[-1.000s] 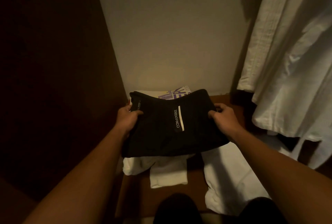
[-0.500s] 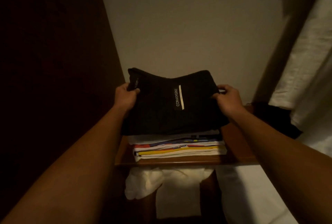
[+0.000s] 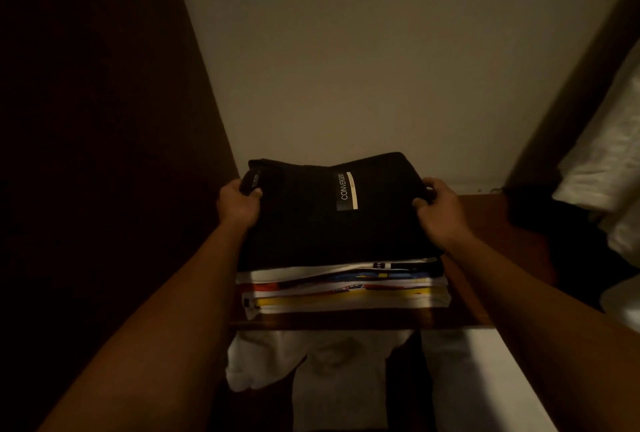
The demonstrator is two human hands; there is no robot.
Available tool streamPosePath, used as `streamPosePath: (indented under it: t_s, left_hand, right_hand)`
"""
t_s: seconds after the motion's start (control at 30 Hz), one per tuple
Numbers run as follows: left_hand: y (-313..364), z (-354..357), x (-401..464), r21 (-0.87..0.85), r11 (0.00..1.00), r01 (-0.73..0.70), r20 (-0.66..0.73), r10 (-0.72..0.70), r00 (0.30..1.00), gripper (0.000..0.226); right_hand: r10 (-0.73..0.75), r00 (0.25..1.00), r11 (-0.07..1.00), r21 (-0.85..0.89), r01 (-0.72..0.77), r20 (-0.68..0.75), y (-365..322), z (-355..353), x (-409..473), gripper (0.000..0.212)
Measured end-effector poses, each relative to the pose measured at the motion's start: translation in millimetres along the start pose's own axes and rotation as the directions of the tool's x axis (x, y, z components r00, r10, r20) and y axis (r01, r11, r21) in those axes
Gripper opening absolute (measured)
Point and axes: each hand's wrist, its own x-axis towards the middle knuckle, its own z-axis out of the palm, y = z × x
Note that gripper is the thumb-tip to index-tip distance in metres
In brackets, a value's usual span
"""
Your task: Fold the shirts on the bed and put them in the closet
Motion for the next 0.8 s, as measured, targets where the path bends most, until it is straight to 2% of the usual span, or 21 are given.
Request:
streamPosePath:
  t_s: [0.03, 0.07, 0.1, 0.13, 0.2, 0.23, 0.27, 0.33, 0.5, 0.6, 0.67, 0.73, 0.8]
  left_hand:
    - [3, 3, -4, 0.209, 0.978, -0.018, -0.047, 0.028, 0.998, 0.039]
    - [9, 6, -12, 0.449, 0.893, -0.039, -0.100, 0.094, 0.991, 0.045]
    - [17, 9, -22, 0.612, 0.786, -0.090, -0.121, 0.205, 0.971, 0.052]
    - [25, 13, -32, 0.669, 0.719, -0.189, -0.083, 0.326, 0.942, 0.056]
    - [35, 23, -46, 0.617, 0.661, -0.427, 0.154, 0.431, 0.889, 0.059]
    - [31, 29, -51, 0.577, 0.643, -0.504, 0.298, 0.409, 0.863, 0.062]
    - [22, 33, -55, 0.563, 0.631, -0.533, 0.413, 0.343, 0.844, 0.066]
    - [0, 35, -57, 0.577, 0.631, -0.519, 0.514, 0.213, 0.831, 0.075]
    - [-16, 33, -52, 0.631, 0.608, -0.482, 0.513, 0.138, 0.847, 0.078]
    - [-7, 30, -60, 0.733, 0.482, -0.480, 0.486, 0.122, 0.865, 0.075]
    - [0, 25, -72, 0.794, 0.375, -0.479, 0.450, 0.167, 0.877, 0.072]
    - [8, 20, -85, 0.794, 0.321, -0.517, 0.470, 0.216, 0.856, 0.066]
    - [19, 8, -104, 0.749, 0.313, -0.584, 0.540, 0.223, 0.812, 0.061]
  right_hand:
    - [-0.070, 0.997, 0.987, -0.149, 0.065, -0.031, -1, 2, 1, 0.043]
    - [-0.181, 0.982, 0.935, -0.317, 0.157, -0.046, -3, 4, 0, 0.046]
    - [-0.303, 0.952, 0.852, -0.456, 0.256, -0.032, -6, 6, -1, 0.049]
    - [-0.381, 0.924, 0.780, -0.530, 0.333, 0.021, -11, 9, -4, 0.051]
    - [-0.400, 0.900, 0.676, -0.607, 0.418, 0.174, -19, 16, -7, 0.055]
    - [-0.367, 0.896, 0.618, -0.655, 0.435, 0.250, -18, 21, -7, 0.059]
    - [-0.321, 0.896, 0.565, -0.698, 0.441, 0.306, -13, 24, -6, 0.064]
    - [-0.250, 0.894, 0.501, -0.741, 0.448, 0.372, -2, 27, -3, 0.073]
    - [-0.193, 0.897, 0.508, -0.742, 0.438, 0.397, 5, 29, -3, 0.080]
    - [-0.133, 0.887, 0.517, -0.733, 0.443, 0.442, -5, 23, -7, 0.082]
    - [-0.092, 0.879, 0.522, -0.729, 0.442, 0.468, -16, 14, -14, 0.086]
    - [-0.068, 0.875, 0.527, -0.727, 0.439, 0.479, -25, 4, -21, 0.086]
    - [-0.074, 0.864, 0.529, -0.715, 0.457, 0.497, -34, -9, -38, 0.081]
